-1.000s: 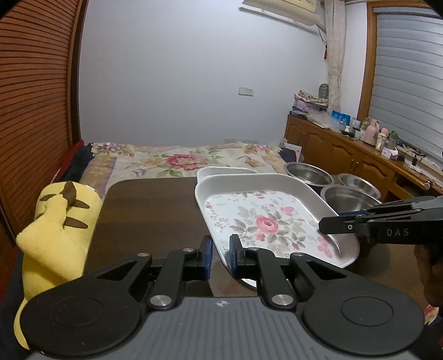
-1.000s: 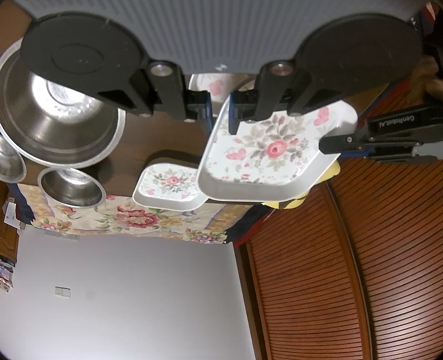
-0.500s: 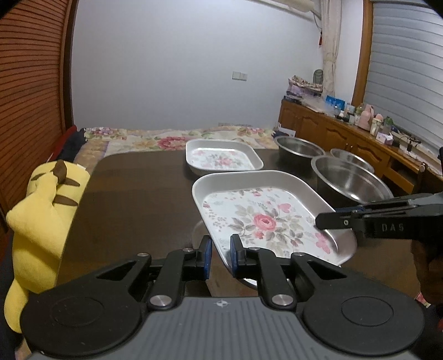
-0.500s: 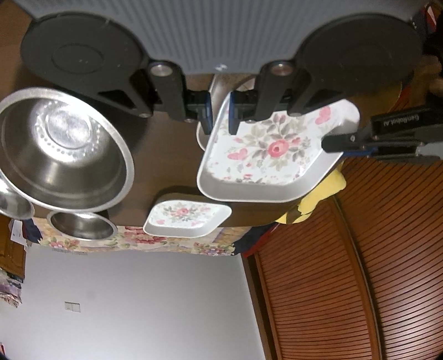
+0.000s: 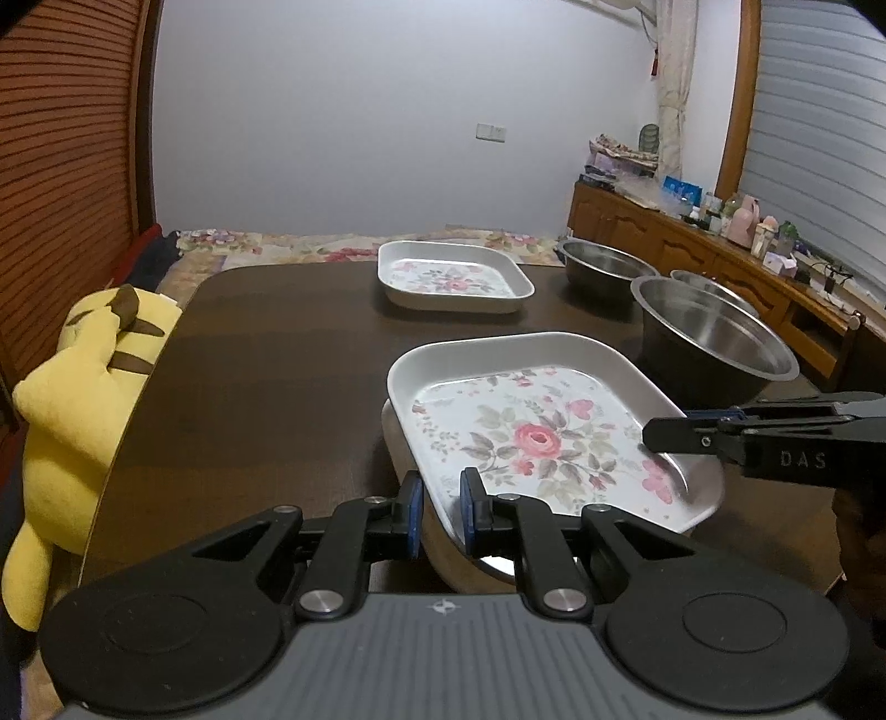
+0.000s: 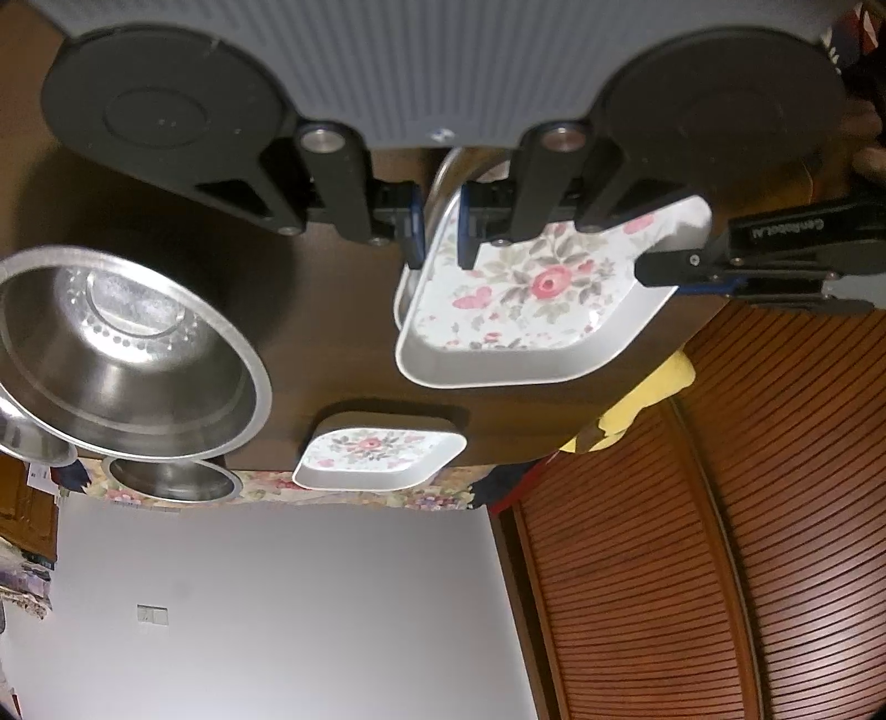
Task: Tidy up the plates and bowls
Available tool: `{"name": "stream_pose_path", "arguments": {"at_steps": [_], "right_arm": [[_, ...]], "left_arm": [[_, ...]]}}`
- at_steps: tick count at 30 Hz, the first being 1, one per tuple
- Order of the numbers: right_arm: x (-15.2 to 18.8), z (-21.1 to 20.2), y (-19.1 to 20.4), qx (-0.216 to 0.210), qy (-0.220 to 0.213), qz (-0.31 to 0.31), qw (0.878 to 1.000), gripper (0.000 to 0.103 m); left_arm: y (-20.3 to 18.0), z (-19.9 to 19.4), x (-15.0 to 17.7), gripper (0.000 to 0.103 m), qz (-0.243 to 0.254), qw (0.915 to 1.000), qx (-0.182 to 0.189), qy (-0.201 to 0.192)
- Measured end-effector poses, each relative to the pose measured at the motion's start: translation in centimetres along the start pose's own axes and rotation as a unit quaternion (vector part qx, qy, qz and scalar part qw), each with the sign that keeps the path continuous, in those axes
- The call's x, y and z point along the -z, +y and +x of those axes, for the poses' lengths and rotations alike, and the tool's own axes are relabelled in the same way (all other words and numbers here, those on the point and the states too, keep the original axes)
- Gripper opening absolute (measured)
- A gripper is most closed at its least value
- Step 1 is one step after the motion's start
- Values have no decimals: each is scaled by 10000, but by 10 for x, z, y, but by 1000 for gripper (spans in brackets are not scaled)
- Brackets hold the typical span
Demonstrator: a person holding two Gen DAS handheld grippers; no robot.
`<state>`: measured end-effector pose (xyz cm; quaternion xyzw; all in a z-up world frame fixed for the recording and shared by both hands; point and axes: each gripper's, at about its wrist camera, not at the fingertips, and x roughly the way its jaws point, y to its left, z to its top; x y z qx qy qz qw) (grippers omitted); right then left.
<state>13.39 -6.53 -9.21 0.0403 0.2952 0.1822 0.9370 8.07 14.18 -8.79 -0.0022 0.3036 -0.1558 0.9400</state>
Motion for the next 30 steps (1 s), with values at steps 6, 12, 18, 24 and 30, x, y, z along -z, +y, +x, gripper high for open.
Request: {"name": "stream_pose_path", "arguments": {"at_steps": [6, 12, 18, 24, 30], "right_arm": [[6, -3, 0, -88, -102, 48, 9999, 15], [10, -5, -5, -195, -205, 179, 9994, 15], [13, -4, -10, -193, -219, 282, 9992, 16], [16, -4, -10, -191, -222, 267, 9992, 16], [18, -3, -8, -163, -189, 246, 9994, 16]], "left_arm": [[-3, 0, 1, 15, 61, 9999, -113, -22], [-8, 4, 5, 15, 131, 9995, -272, -28], [-8, 8, 8, 15, 152, 9994, -317, 29], [-7, 10, 8, 15, 125, 9994, -324, 15], [-6, 14, 6, 15, 138, 9993, -339, 27]]}}
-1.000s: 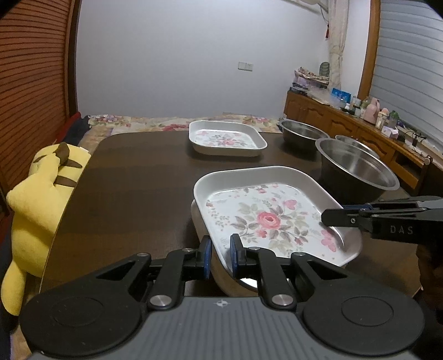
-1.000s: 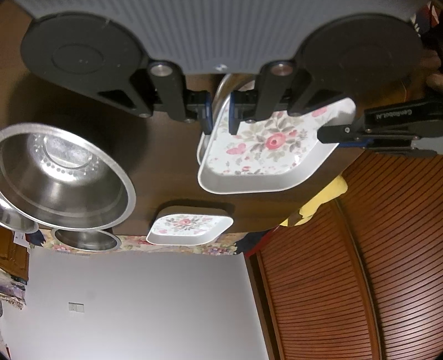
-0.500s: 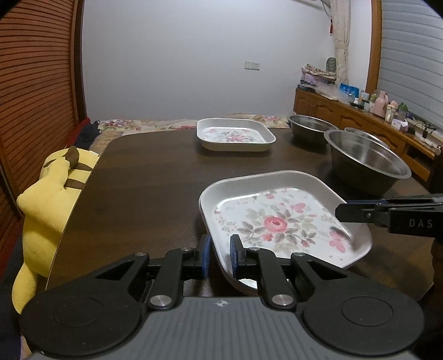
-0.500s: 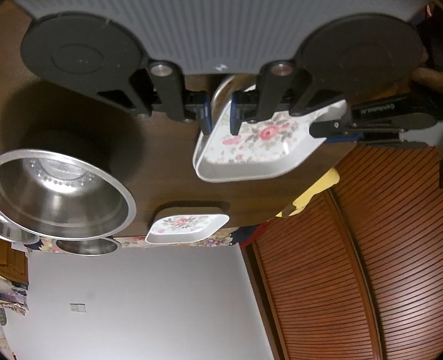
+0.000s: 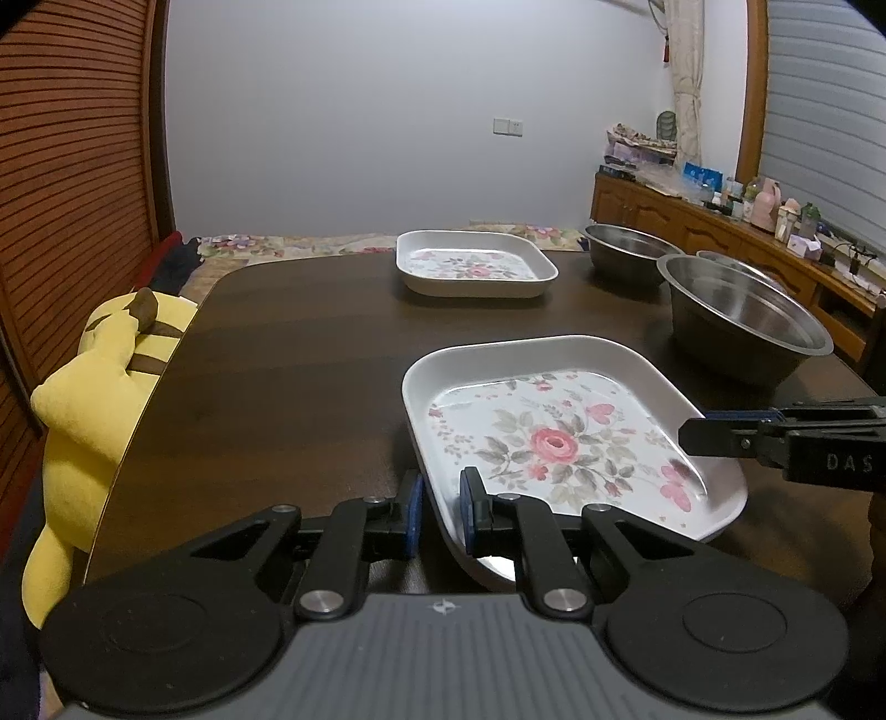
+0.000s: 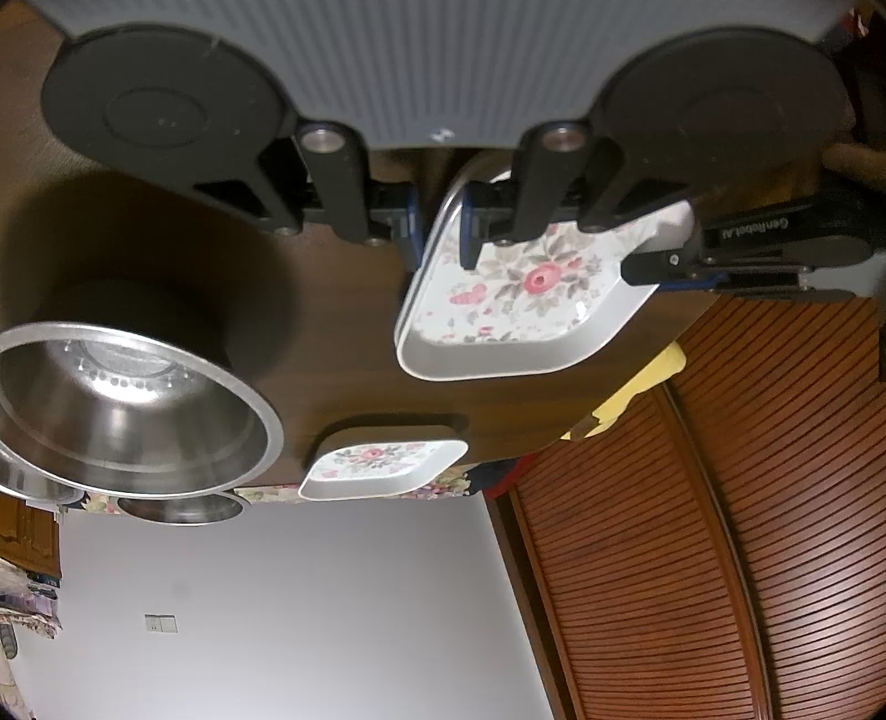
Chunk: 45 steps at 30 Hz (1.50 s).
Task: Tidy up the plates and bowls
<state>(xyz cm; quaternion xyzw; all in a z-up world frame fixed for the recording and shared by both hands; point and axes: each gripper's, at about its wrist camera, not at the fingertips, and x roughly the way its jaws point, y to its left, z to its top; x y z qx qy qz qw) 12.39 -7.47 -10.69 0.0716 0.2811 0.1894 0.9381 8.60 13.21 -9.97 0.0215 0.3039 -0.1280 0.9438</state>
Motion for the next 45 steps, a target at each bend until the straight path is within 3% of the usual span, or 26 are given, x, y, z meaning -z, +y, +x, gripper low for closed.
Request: {"name": "stream_pose_path", "arguments": {"at_steps": [21, 35, 45], "right_arm": [[-6, -6, -1, -46, -91, 42, 9999, 18], [-41, -24, -8, 117, -523, -129, 9985, 18], [-79, -35, -9, 275, -759, -528, 9953, 18]], "left_arm": [[10, -5, -10, 15, -90, 9999, -16, -95], [11, -10, -54, 15, 130, 9989, -17, -453], [9, -10, -81, 23, 212, 9977, 67, -648]]}}
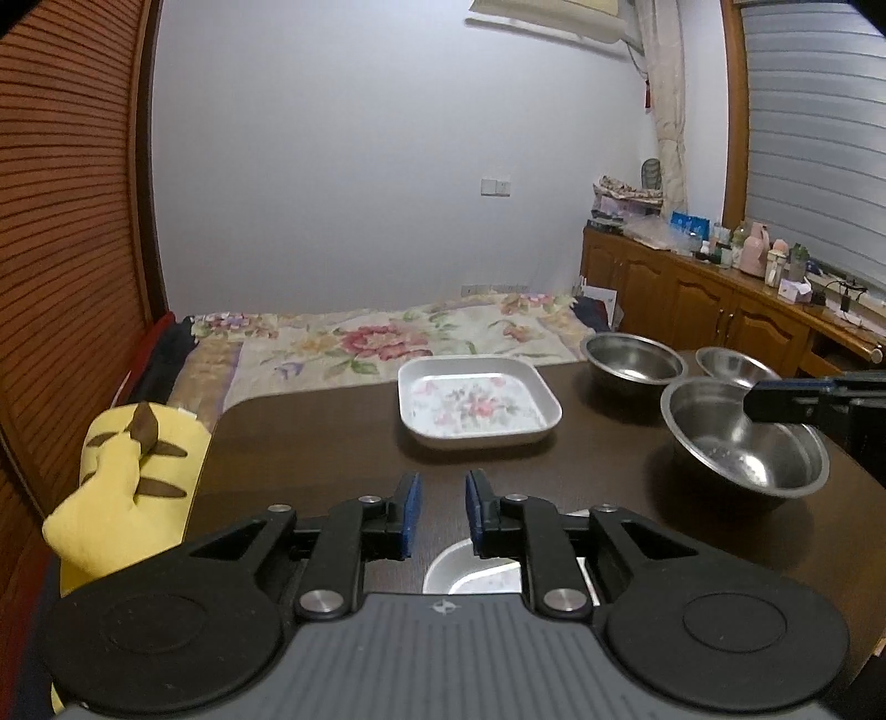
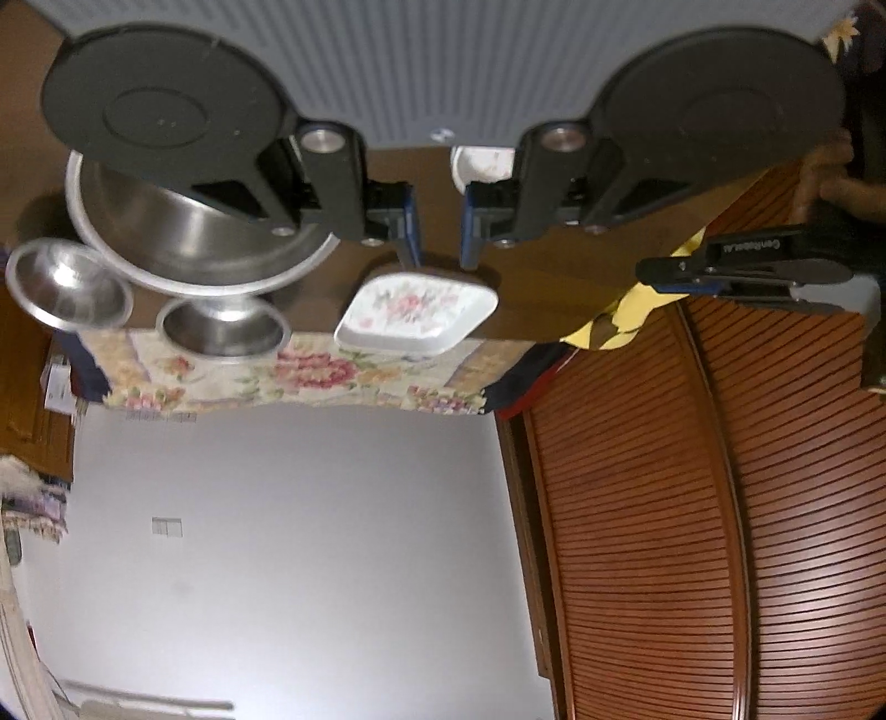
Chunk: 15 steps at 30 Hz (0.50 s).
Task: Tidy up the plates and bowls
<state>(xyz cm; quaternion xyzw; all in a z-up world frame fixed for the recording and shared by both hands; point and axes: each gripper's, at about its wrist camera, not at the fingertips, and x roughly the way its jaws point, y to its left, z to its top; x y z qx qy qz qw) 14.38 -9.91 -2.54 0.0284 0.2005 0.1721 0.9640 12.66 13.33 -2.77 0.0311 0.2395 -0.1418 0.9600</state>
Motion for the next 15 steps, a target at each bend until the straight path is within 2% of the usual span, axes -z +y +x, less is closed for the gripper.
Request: {"name": "stream_pose_path", "arguments": {"at_steps": [1, 4, 9, 15], "right_arm": [[-4, 0, -1, 28, -20, -41, 10000, 18], [-15, 1, -4, 109, -91, -139, 9998, 33], [-33, 4, -6, 254, -153, -425, 9987, 34], [-45, 19, -9, 107, 22, -391, 9992, 34]], "left_arm": [[0, 0, -2, 26, 6, 10000, 3, -14], [1, 2, -10, 33, 15, 10000, 14, -65], [3, 8, -22, 40, 28, 9999, 27, -107], [4, 24, -37, 43, 147, 9998, 43, -82]]}}
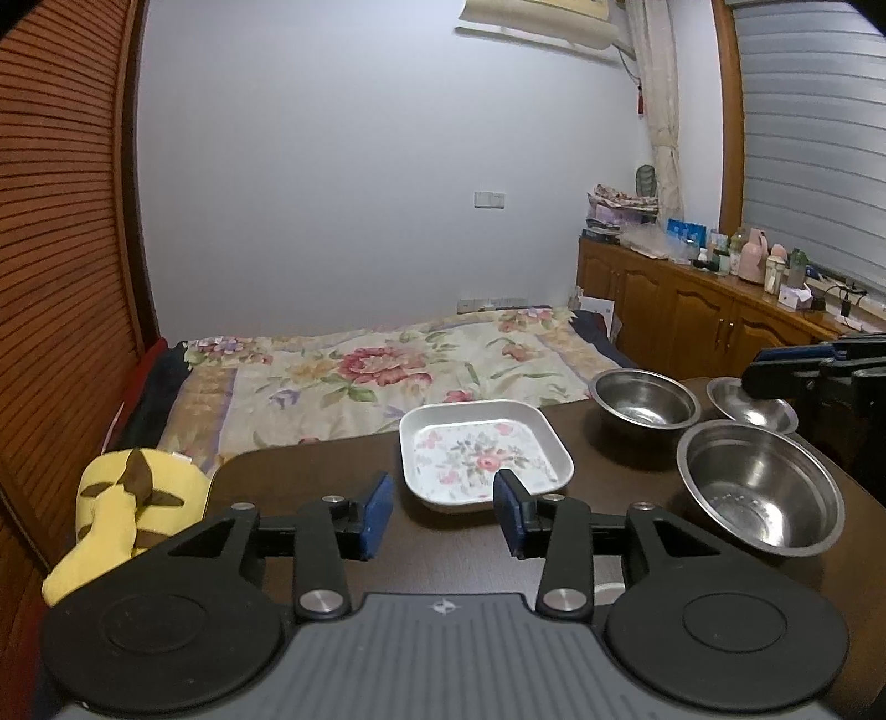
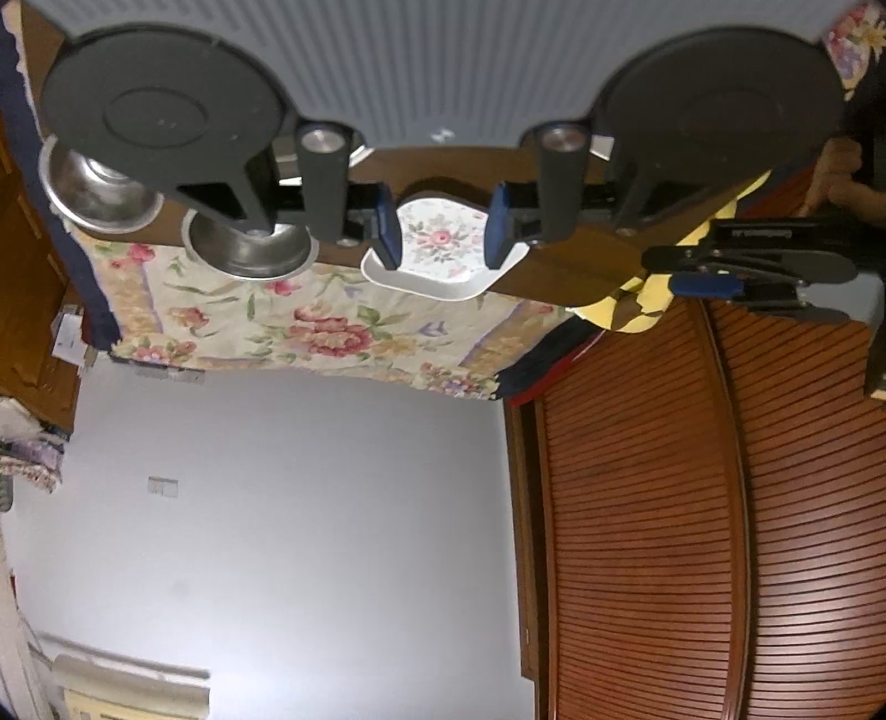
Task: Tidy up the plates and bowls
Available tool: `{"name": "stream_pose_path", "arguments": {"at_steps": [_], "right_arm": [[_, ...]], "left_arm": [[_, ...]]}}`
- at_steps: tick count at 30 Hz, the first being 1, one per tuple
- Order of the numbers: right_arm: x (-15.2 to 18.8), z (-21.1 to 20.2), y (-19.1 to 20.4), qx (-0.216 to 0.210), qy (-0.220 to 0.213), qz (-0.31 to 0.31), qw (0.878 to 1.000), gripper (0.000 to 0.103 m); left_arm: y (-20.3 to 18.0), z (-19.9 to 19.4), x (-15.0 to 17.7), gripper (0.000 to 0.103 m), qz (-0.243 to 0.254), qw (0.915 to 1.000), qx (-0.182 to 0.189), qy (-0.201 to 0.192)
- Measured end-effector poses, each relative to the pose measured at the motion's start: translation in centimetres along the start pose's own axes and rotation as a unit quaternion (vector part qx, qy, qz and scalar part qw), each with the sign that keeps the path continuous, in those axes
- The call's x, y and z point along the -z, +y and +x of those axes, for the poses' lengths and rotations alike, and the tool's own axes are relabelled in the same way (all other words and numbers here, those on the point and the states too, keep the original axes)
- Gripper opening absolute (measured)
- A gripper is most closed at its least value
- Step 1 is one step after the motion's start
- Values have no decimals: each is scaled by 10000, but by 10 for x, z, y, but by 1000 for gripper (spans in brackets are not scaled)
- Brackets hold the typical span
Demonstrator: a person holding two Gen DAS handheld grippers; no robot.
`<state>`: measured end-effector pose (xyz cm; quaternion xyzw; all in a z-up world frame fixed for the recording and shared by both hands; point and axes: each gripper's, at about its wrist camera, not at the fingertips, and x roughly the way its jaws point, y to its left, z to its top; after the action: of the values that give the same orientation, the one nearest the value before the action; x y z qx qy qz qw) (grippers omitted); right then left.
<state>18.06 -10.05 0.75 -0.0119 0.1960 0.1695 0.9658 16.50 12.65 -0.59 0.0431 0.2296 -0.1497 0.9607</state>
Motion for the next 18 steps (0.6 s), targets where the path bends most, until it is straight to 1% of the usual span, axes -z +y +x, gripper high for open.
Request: {"name": "stream_pose_path", "arguments": {"at_steps": [8, 15, 18], "right_arm": [[-5, 43, -11, -80, 528, 176, 9984, 34], [-13, 84, -21, -195, 889, 335, 9953, 34], [-16, 105, -22, -225, 1060, 263, 9938, 34]], "left_arm": [[5, 44, -19, 43, 61, 9998, 76, 191], [12, 83, -25, 43, 142, 9989, 99, 436], [16, 102, -27, 43, 162, 9982, 146, 555]]}}
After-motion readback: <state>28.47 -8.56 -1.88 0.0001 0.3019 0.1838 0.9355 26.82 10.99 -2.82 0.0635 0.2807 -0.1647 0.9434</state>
